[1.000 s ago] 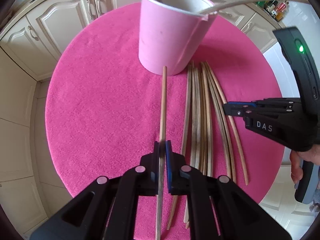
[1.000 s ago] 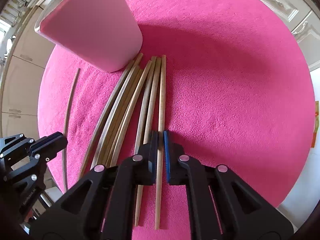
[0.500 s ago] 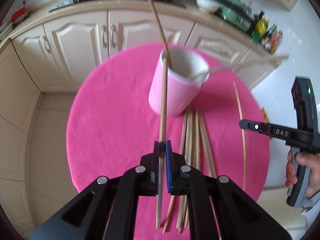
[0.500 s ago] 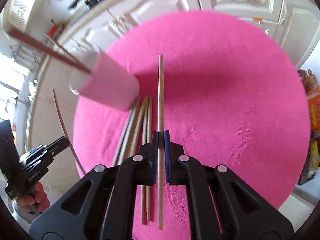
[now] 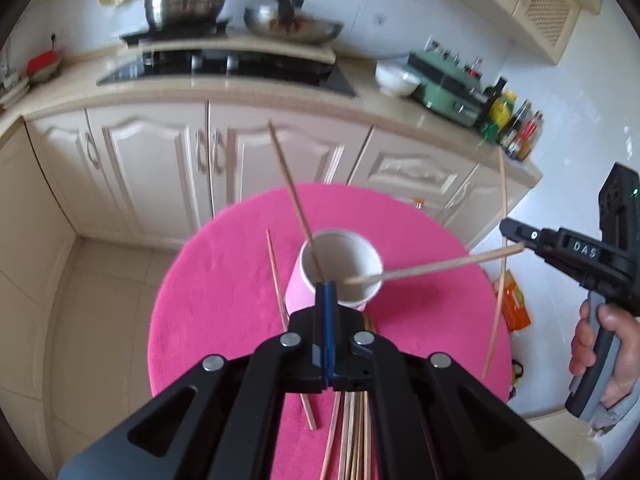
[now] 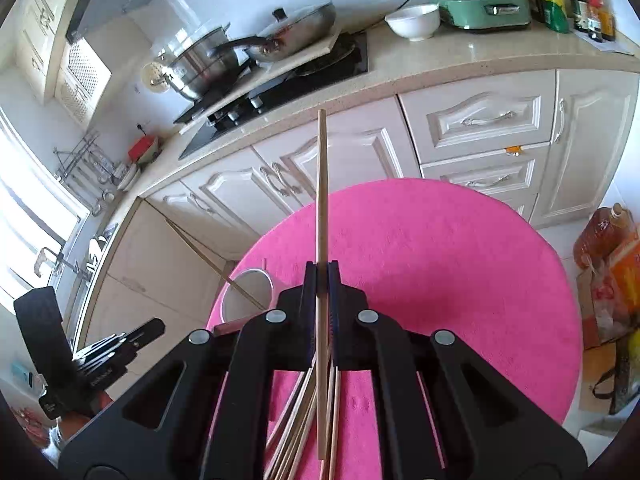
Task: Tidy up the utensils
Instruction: 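Lift both held chopsticks upright and carry them over the pink cup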
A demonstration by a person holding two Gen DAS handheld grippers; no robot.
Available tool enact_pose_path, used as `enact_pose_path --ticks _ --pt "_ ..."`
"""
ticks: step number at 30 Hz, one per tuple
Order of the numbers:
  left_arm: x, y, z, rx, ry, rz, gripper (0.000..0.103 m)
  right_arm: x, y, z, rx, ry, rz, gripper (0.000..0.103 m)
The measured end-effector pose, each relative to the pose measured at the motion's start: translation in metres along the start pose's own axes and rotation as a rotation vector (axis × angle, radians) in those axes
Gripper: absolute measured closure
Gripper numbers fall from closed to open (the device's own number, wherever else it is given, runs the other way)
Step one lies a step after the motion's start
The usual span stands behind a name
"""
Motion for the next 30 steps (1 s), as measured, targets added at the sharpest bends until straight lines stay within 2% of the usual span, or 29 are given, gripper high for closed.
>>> enact_pose_path --ticks 4,5,8,9,11,14,20,22,24,25,26,30 --pt "0.037 0.016 0.015 -0.066 0.007 0.105 0.101 0.026 0.015 -0.014 0.013 0.051 0.066 0.097" --pt "0.050 0.021 0.019 -0.084 0.003 0.144 0.098 0.032 0.019 -0.017 0.016 0.063 0.079 0.097" --pt "0.076 0.030 0.026 -0.115 0.010 0.190 0.080 0.052 0.028 -0.027 0.025 0.092 0.128 0.097" --pt "0.088 0.034 0.028 -0.121 0.009 0.229 0.080 0.059 0.029 -0.030 0.029 0.103 0.144 0.097" --pt "0.101 0.037 0.028 -0.122 0.034 0.255 0.080 0.067 0.031 -0.034 0.034 0.111 0.163 0.097" --pt "0.125 0.045 0.029 -0.112 0.012 0.324 0.080 0.078 0.033 -0.039 0.044 0.119 0.188 0.097" --pt "0.158 0.052 0.029 -0.063 -0.036 0.396 0.080 0.090 0.036 -0.047 0.058 0.124 0.222 0.097" --pt "0.164 0.057 0.032 -0.047 -0.056 0.426 0.081 0.092 0.035 -0.048 0.061 0.125 0.228 0.097" --pt "0.164 0.057 0.030 -0.009 -0.062 0.422 0.082 0.094 0.035 -0.049 0.061 0.126 0.235 0.097" --pt "0.164 0.058 0.029 0.008 -0.066 0.423 0.086 0.094 0.034 -0.049 0.061 0.127 0.237 0.097" --pt "0.164 0.058 0.027 0.012 -0.054 0.425 0.095 0.095 0.034 -0.050 0.063 0.129 0.239 0.097" --pt "0.152 0.071 0.033 -0.023 -0.017 0.455 0.096 0.096 0.034 -0.053 0.067 0.128 0.252 0.097"
Point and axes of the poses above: each gripper's, at about its wrist camera, not at the fingertips, and x roughly the way its jaws point, z to its left, y to its underside, the point moved 4 cm from there along x, roughly the way its jaws point, and after that the axes turned 14 degrees about x, right-handed, at the moved point
